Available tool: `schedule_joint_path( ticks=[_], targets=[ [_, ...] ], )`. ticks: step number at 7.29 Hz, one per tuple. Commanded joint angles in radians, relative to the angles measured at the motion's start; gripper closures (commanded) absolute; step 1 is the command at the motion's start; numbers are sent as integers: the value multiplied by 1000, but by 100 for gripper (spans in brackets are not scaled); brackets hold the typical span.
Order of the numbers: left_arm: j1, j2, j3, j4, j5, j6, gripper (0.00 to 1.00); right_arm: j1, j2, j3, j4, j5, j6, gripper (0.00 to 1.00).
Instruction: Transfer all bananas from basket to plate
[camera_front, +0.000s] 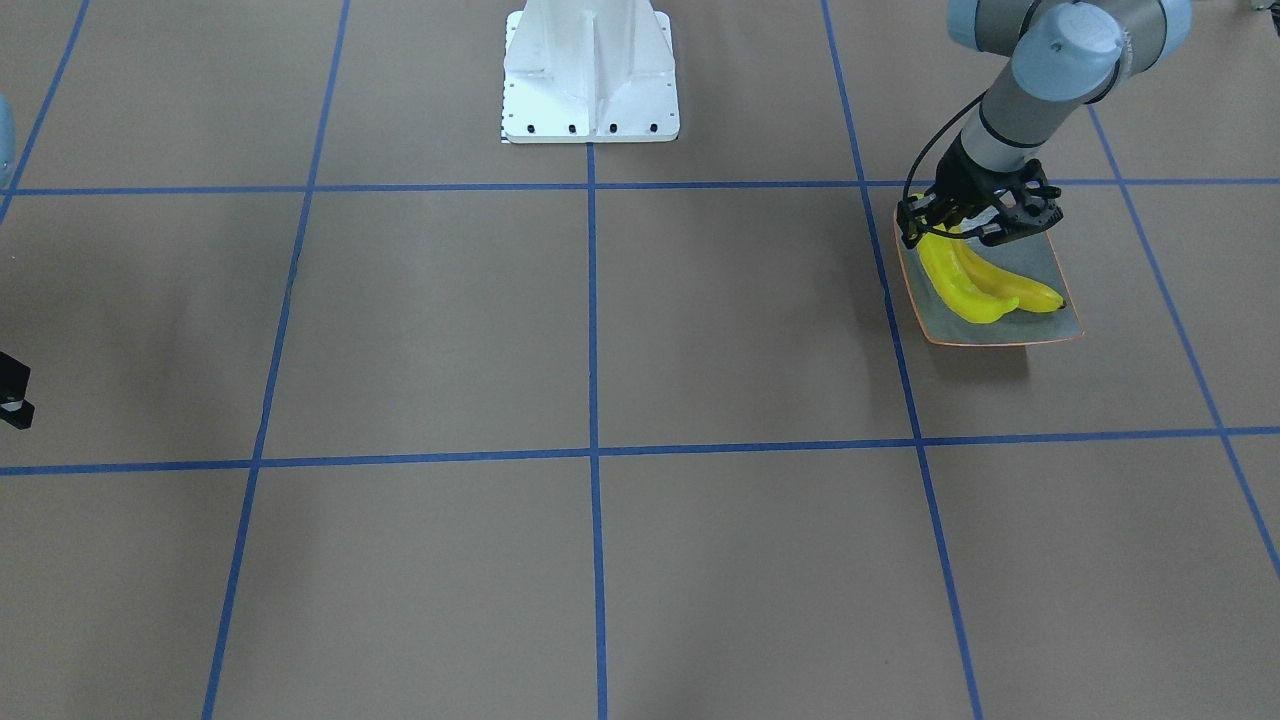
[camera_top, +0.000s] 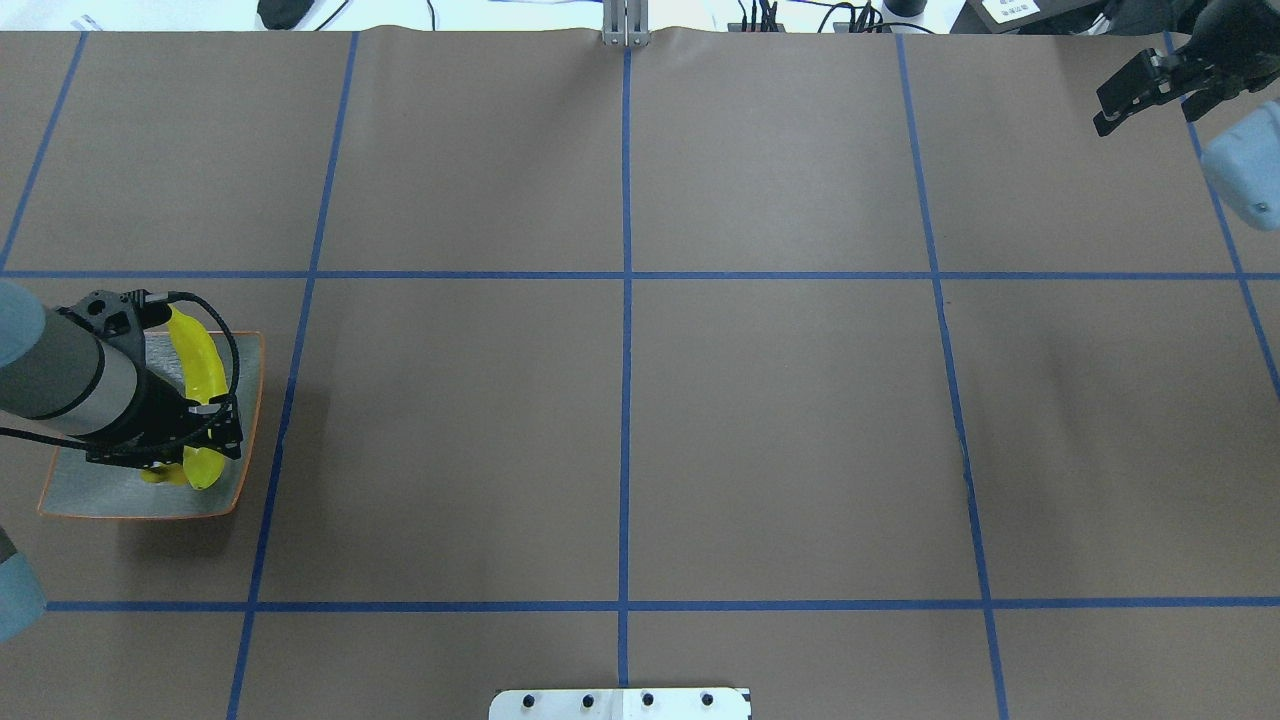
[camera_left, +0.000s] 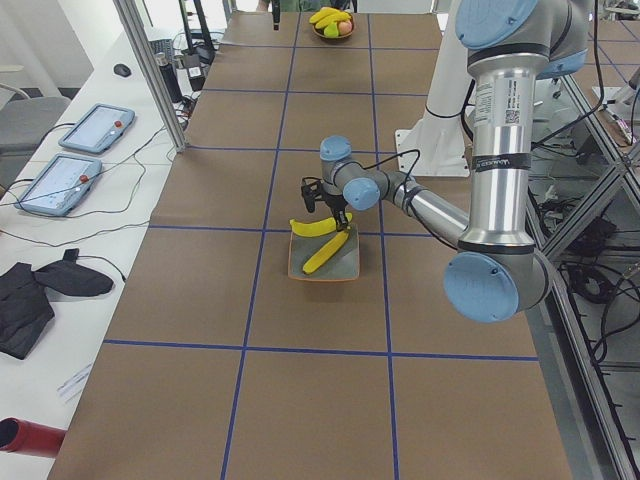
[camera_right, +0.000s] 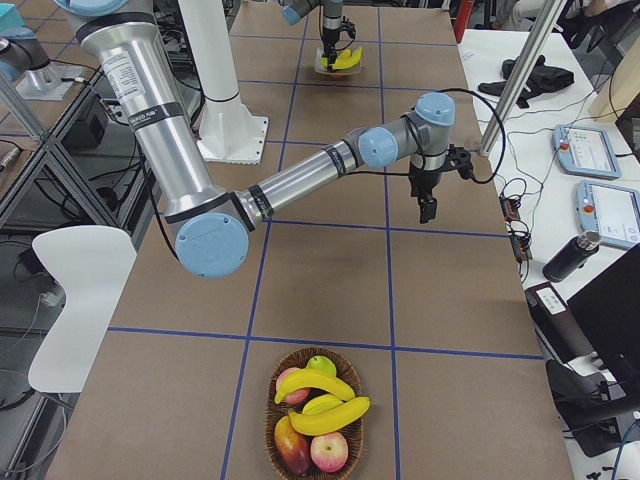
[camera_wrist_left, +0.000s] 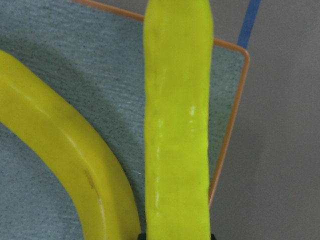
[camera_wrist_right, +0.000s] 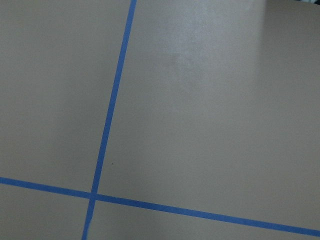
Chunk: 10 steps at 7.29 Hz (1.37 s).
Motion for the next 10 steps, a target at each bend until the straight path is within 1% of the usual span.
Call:
schedule_joint_path(
  ticks=[1,3,5,6,7,8,9,10],
  targets=[
    [14,10,0,0,0,12,100,0,1,-2,0,-2,1,1],
    [14,53,-1,-3,0,80,100,0,4,-2,1,-2,1,1],
    [14,58,0,-3,2,83,100,0,8,-2,1,-2,1,1],
    [14,56,2,-3,5,82,91,0,8,-2,1,-2,1,1],
    [13,55,0,-4,11,80,14,0,6,-2,0,-2,1,1],
    [8,50,-21,-1,0,80,0,0,3,-2,1,0,-1,1],
    [3,49,-52,7,-6,82,0,0,1,-2,0,0,-1,1],
    [-48,44,-49,10,-43,115,0,2,-12,0,1,2,-6,1]
  ],
)
